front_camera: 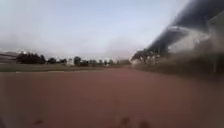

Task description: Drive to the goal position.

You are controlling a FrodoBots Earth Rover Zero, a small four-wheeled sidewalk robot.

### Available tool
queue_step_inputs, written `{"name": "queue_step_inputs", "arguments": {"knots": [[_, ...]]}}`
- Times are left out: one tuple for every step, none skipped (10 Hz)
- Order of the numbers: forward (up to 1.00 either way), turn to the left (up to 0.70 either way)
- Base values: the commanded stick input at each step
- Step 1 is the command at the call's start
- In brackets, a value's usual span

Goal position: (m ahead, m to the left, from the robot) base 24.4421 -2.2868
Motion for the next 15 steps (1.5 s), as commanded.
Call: {"name": "queue_step_inputs", "arguments": {"knots": [[0.7,0.0],[0.7,0.0],[0.7,0.0],[0.7,0.0],[0.7,0.0],[0.7,0.0],[0.7,0.0],[0.7,0.0],[0.7,0.0],[0.7,0.0],[0.7,0.0],[0.7,0.0],[0.7,0.0],[0.7,0.0],[0.7,0.0]]}}
